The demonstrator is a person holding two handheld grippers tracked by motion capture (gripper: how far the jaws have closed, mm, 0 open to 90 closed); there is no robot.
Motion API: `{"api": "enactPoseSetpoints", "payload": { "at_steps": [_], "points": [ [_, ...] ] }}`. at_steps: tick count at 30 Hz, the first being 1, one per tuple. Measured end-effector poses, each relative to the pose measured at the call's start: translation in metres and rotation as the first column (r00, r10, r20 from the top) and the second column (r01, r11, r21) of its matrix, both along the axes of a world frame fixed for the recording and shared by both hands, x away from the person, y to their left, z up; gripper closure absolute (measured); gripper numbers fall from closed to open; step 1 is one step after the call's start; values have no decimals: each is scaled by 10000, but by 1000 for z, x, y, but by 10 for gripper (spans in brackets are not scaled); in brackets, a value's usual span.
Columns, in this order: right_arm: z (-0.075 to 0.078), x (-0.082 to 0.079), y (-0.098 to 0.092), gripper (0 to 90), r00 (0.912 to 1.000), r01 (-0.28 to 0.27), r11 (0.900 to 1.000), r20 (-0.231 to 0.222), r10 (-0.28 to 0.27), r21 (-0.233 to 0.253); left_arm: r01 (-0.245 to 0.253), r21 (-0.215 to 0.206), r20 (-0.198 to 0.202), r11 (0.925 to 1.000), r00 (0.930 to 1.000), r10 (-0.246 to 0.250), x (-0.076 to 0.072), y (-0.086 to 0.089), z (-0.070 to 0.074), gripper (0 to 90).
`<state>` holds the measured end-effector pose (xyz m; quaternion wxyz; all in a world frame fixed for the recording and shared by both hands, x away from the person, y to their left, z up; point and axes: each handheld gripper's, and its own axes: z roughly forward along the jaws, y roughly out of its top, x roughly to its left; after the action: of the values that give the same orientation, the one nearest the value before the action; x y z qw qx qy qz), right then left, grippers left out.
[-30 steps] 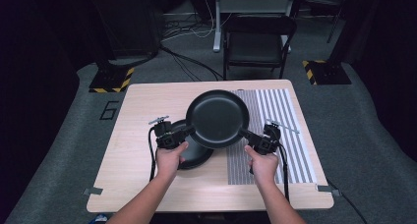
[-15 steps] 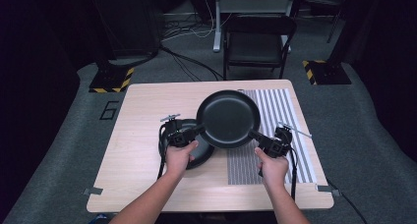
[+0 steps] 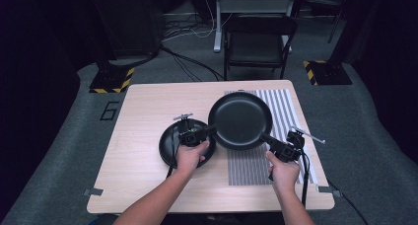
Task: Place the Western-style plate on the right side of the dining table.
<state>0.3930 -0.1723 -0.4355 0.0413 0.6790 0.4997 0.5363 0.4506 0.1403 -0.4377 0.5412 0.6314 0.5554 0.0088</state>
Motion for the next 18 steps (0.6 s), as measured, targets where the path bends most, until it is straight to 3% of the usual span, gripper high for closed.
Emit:
{"api": "enactPoseSetpoints", "payload": {
  "at_steps": [8, 18],
  "points": [
    [-3, -7, -15, 766, 9996, 279, 9995, 8, -279, -119, 238, -114, -175, 9997, 9996, -240, 1, -15, -5, 737],
    [-14, -14, -36, 766, 9981, 524, 9986, -307, -526, -58, 513, -48, -420, 9987, 9978, -514, 2, -38, -17, 735]
  ]
}}
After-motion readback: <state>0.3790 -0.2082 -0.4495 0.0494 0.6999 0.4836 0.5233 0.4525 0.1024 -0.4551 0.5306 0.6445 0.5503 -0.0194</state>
